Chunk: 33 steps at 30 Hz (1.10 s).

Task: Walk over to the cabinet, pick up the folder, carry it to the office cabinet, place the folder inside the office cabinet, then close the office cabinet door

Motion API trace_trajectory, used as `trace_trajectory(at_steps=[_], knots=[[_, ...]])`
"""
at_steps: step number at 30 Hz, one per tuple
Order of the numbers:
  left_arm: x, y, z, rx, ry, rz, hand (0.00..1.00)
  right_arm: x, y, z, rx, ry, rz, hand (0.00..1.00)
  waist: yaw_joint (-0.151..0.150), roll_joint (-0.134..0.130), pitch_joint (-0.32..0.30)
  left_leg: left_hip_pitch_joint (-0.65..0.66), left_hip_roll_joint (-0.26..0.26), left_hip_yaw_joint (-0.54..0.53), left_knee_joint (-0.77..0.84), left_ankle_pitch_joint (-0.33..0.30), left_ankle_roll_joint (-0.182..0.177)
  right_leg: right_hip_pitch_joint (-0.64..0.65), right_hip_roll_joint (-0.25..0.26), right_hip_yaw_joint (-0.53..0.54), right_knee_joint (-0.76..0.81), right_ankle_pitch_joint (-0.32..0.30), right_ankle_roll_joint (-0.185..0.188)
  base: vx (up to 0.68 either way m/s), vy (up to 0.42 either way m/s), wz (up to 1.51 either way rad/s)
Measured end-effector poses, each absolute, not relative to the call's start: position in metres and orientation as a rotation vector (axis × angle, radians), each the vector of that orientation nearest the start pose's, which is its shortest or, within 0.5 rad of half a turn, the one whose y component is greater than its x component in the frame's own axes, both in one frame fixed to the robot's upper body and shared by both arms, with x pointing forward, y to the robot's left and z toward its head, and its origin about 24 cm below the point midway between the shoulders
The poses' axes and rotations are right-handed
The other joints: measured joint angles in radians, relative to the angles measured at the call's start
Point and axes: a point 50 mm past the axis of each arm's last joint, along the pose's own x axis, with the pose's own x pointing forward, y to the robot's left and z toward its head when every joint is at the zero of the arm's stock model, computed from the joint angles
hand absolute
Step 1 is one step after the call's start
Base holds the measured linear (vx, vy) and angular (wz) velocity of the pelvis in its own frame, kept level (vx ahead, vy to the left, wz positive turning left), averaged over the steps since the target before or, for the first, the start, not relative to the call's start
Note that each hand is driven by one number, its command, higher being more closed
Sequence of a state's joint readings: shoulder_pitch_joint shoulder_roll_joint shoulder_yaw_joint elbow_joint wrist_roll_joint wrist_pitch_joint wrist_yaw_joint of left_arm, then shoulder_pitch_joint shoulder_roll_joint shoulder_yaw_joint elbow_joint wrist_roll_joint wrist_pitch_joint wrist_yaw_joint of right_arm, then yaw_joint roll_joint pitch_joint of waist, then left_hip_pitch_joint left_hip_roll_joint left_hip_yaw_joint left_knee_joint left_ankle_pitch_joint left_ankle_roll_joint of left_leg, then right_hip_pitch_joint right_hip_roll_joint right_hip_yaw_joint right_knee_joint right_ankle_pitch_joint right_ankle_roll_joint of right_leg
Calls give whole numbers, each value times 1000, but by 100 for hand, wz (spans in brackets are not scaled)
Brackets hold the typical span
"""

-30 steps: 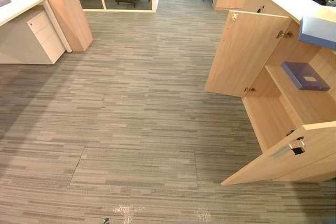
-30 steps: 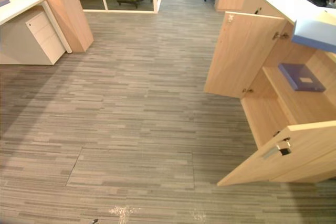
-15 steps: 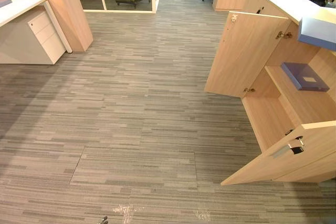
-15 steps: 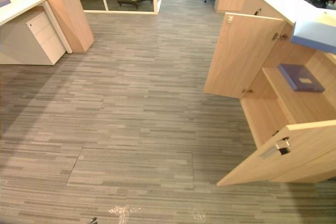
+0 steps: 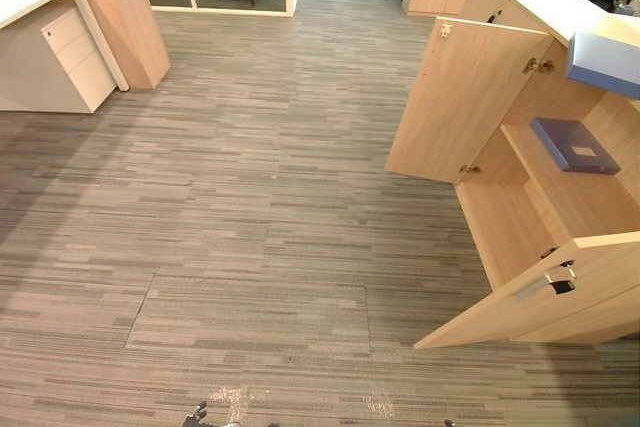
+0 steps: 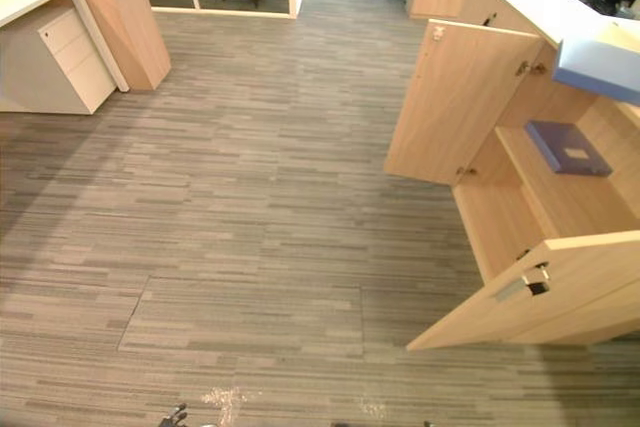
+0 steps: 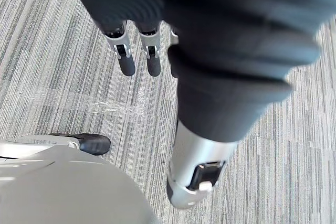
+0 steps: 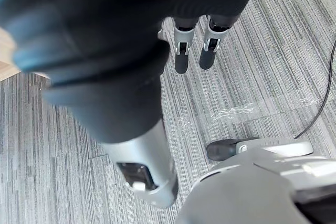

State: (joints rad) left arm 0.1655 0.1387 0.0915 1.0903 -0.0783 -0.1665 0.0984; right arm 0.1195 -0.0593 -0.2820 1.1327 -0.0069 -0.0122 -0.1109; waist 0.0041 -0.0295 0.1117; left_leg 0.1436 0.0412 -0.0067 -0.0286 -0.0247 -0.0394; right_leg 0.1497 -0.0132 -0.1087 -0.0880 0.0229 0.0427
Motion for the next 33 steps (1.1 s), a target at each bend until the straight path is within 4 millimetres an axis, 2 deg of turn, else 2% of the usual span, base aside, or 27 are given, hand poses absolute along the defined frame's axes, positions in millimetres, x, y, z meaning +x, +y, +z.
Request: trace_trajectory(at_steps=[10,14,15,16,17,18,19,20,21,22,25,27,28,29,30,31,32,33], knots=[[65,224,-160,95,1072,288,0,56,-210,-169,21,1225,-404,0,0,1,2,0,0,3,0,0,0,-1,0,1,0,1,-1,0,0,0],[69,224,-159,96,1067,288,0,60,-210,-169,21,1215,-403,0,-1,3,20,-20,0,12,22,-12,-4,-15,-1,5,1,2,-5,-1,1,-6],[73,224,-159,91,1057,292,0,63,-211,-168,22,1203,-404,0,-2,4,30,-70,2,17,100,-52,-6,-37,-4,-2,20,-22,-25,-18,-4,-13],[78,223,-158,76,1040,302,0,65,-213,-167,23,1194,-414,0,-2,18,43,-116,14,22,187,-99,-16,-61,-4,-32,60,-50,-43,-26,-3,-21],[79,221,-158,62,1035,310,0,65,-216,-166,20,1190,-419,0,-2,28,51,-149,28,30,259,-140,-30,-75,-5,-59,99,-66,-44,5,18,-27],[78,221,-158,41,1036,333,0,69,-218,-165,23,1172,-427,0,-2,37,64,-198,56,52,404,-194,-95,-85,1,-58,149,-103,-54,12,26,-16],[80,225,-156,12,1023,369,0,70,-217,-164,31,1164,-430,0,-7,34,75,-273,76,86,588,-186,-116,-77,-4,-60,171,-127,-62,20,26,-9],[83,226,-155,-9,1006,391,0,71,-216,-164,34,1159,-430,0,-6,28,82,-318,84,103,683,-175,-114,-66,-13,-58,185,-139,-64,70,17,-2],[83,225,-155,-38,997,417,0,73,-216,-163,35,1150,-432,0,-5,26,86,-367,88,121,781,-211,-86,-42,-32,-54,201,-159,-57,103,24,-6],[83,225,-155,-43,996,423,0,73,-217,-163,36,1149,-435,0,-7,25,86,-383,87,124,784,-227,-80,-35,-43,-54,201,-166,-51,162,63,-7],[83,225,-155,-57,990,444,0,86,-217,-161,51,1118,-439,0,-1,24,84,-453,87,78,564,-209,-70,-18,-100,-19,199,-191,-17,221,162,-25],[81,223,-155,-40,998,439,0,94,-217,-159,48,1100,-440,0,2,35,78,-448,90,-8,319,-125,-91,-14,-143,17,200,-225,43,317,295,-48],[81,223,-156,-34,1003,436,0,93,-218,-159,45,1101,-441,0,2,42,74,-445,91,-20,297,-112,-91,-4,-154,27,203,-239,62,377,387,-48],[77,224,-157,-17,1018,427,0,91,-217,-160,54,1110,-447,0,4,35,60,-442,53,-8,341,-39,-85,18,-213,36,209,-262,96,550,521,-65],[73,225,-157,-8,1027,422,0,87,-217,-162,82,1123,-472,0,11,23,40,-446,11,21,404,-32,-60,4,-268,47,264,-262,112,586,540,-74],[73,225,-157,-4,1029,421,0,87,-215,-162,94,1126,-475,0,11,19,38,-437,-10,46,424,-56,-25,-18,-300,49,329,-259,107,610,550,-75],[73,225,-157,0,1030,416,0,92,-214,-161,126,1113,-489,0,9,17,37,-387,-57,89,411,-71,8,-99,-370,40,517,-232,60,529,471,-54],[72,224,-158,12,1038,397,0,94,-219,-160,133,1103,-510,0,-3,20,37,-313,-100,120,363,-79,43,-177,-448,-9,709,-165,-64,529,456,-39]])
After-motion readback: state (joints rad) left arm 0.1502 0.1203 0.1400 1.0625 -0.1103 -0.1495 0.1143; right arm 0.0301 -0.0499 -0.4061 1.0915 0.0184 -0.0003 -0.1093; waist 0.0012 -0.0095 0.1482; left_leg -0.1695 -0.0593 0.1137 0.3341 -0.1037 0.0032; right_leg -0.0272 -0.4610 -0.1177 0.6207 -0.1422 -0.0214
